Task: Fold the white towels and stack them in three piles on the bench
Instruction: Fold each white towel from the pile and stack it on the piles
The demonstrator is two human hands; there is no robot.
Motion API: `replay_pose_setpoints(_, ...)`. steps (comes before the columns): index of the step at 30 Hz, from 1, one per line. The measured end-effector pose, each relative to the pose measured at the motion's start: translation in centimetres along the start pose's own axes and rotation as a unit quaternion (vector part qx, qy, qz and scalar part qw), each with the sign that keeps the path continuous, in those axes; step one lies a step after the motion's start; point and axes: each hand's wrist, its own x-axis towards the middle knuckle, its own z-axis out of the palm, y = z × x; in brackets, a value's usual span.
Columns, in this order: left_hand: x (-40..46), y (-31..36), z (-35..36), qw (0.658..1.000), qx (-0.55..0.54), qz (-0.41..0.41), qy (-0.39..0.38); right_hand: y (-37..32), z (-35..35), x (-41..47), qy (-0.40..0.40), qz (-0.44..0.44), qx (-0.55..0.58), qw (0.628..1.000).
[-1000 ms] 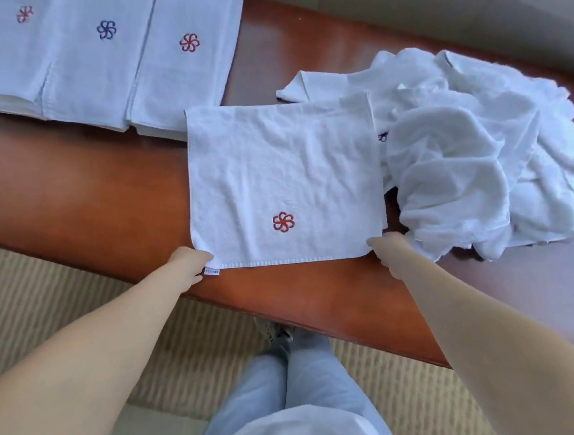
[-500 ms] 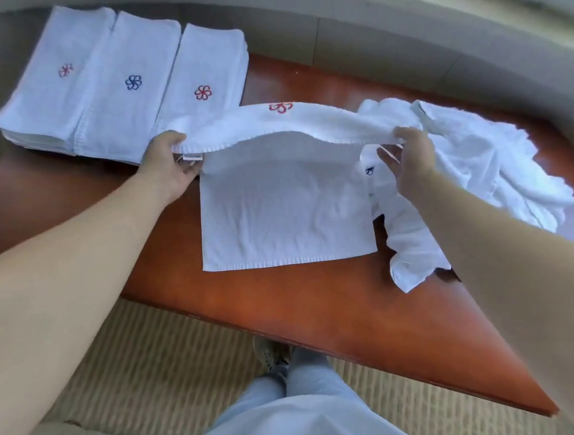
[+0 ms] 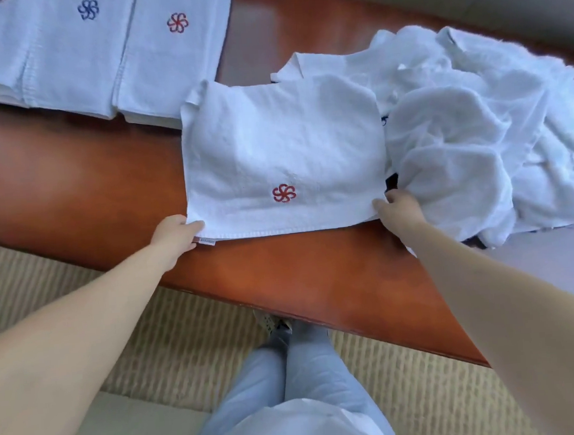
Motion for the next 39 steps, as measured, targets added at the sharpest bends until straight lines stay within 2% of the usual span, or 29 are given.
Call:
replay_pose_setpoints(2,-0.2,0.0,0.0,0.999,0.039,0.013,0.009,0.1,0.0,-0.3,0.021,-0.004,-0.035,0.999)
replay_pose_setpoints(4,-0.4,-0.1,0.2,0.99,0.127,0.044,0.039,0.1,0.3,-0.4,0.032,0.0,-0.066,0.997)
replay_pose_setpoints(7,-0.9,-0.2,0.5,0.974,0.207,0.053,0.08,0.3,1.0,-0.1,0.02,0.026,-0.082,0.996)
replay_pose_setpoints(11,0.0,-0.1,0.8,0.983,0.175,0.028,0.039,0.4,1.6,0.6,-0.006,0.055,-0.004,0.998)
replay_pose_setpoints(14,0.8,0.1,0.2,0.989,0.138,0.047,0.01,0.6,1.5,0.8,-0.005,0.069,0.067,0.995)
replay_pose_setpoints(19,1.1,-0.2,-0.5,0.985,0.159,0.043,-0.054,1.1,1.2,0.8,-0.005,0.072,0.066,0.995)
replay_pose_setpoints(23,0.8,-0.4,-0.4,0.996,0.074,0.017,-0.038,1.5,1.3,1.2,0.019,0.074,0.087,0.993)
replay_pose_setpoints(27,-0.1,0.4,-0.9,0.999,-0.031,-0.007,0.01,0.6,0.4,0.5,0.03,0.109,0.191,0.975)
replay_pose_setpoints(34,-3.6,6.1,-4.3,0.974,-0.22,-0.038,0.026,-5.4,-5.7,-1.6,0.042,0.124,0.347,0.929)
replay_pose_setpoints(39,-7.3,10.1,-7.0,0.956,-0.292,-0.018,0.009,-9.1,-10.3,-3.7,0.041,0.105,0.408,0.906)
